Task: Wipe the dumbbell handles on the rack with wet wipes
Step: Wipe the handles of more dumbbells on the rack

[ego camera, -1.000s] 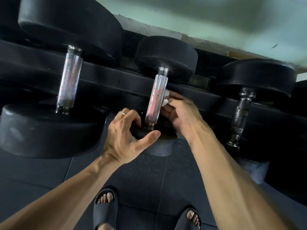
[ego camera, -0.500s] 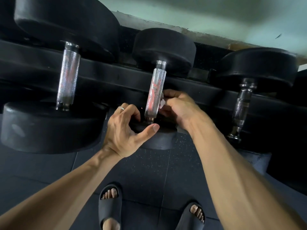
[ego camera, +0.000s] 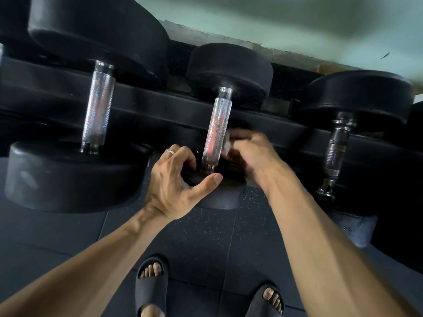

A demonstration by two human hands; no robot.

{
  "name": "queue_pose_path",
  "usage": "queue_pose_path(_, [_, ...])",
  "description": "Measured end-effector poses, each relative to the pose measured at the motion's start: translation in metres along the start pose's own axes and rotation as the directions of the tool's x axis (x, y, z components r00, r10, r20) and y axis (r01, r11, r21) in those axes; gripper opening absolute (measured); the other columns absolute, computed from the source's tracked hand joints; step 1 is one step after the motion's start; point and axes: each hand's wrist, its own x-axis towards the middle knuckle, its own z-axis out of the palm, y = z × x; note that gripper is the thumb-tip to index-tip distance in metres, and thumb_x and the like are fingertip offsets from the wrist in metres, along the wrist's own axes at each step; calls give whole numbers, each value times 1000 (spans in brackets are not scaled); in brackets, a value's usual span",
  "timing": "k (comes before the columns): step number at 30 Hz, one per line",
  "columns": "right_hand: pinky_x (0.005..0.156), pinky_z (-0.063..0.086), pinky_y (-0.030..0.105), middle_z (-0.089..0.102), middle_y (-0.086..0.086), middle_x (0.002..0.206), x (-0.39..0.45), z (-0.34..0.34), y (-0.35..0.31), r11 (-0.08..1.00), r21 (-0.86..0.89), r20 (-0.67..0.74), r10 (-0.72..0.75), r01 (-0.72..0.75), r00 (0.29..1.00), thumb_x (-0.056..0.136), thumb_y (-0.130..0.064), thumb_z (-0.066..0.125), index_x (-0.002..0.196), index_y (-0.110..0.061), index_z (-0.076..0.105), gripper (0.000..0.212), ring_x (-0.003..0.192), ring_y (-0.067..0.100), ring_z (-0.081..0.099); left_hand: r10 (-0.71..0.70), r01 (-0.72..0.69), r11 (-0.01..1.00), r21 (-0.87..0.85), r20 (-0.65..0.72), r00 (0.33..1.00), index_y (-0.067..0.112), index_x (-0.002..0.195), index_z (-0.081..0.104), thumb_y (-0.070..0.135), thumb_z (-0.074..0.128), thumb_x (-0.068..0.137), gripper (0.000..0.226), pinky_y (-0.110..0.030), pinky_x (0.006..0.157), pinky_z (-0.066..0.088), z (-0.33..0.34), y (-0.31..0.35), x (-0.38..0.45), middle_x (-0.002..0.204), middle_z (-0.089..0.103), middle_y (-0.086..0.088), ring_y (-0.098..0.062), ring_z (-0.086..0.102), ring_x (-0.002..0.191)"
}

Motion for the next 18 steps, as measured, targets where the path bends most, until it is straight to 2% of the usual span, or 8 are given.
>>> queue_pose_path(2, [71,60,30,72,5,71,13,10,-17,924,381,-86,-16,47,996,81,24,50,78,-9,70,39,63,15,68,-2,2,1000,5,0,1000,9,72,52,70,57,70,61,-19,66,37,0,1,0,73,51,0,-17,50,71])
queue_pose_path(4, [73,59,32,71,7,74,18,17,-18,859,508,-106,-8,61,994,83,24,48,80,-10,71,40,62,15,67,-4,4,1000,6,9,1000,9,72,52,70,57,70,61,-17,66,35,-1,0,0,73,50,0,-16,49,71])
queue_pose_path(8, [70,60,31,74,5,73,-2,11,1,953,300,69,29,-49,997,88,18,52,90,-12,73,37,66,15,71,5,-5,1000,0,6,1000,11,72,52,80,52,71,70,-17,66,35,-2,0,0,73,50,1,-15,50,71])
queue_pose_path(10, [64,60,29,73,7,72,7,10,-8,904,426,31,22,-33,999,88,18,51,89,-9,72,34,62,16,68,5,-5,1000,4,4,1000,10,71,52,77,55,71,67,-20,66,37,-1,0,0,72,51,0,-17,50,71])
queue_pose_path(13, [56,56,26,71,11,81,27,15,-28,743,669,-73,10,41,997,89,16,53,89,-8,72,31,62,16,61,5,-5,1000,4,9,1000,10,71,52,70,57,71,60,-21,66,37,-1,-1,1,72,50,1,-18,50,71])
queue_pose_path(14, [57,57,26,71,13,85,27,16,-26,754,656,-62,3,38,998,89,16,53,91,-9,72,31,65,17,62,6,-6,1000,0,14,1000,10,71,51,71,57,71,61,-20,66,36,-1,-1,1,72,50,1,-18,50,71])
queue_pose_path(17, [73,60,31,69,22,107,11,12,-5,893,449,72,-2,-31,997,91,14,47,98,-7,70,32,88,27,66,8,-8,1000,-4,15,1000,11,71,51,74,55,71,63,-19,66,36,-3,0,1,72,50,2,-17,50,71])
queue_pose_path(18, [73,59,31,67,24,109,4,9,-2,895,443,111,5,-54,994,92,11,45,100,-5,69,29,89,29,64,7,-7,1000,-4,17,1000,11,71,52,72,56,71,61,-20,66,37,-3,1,0,72,50,2,-17,50,71])
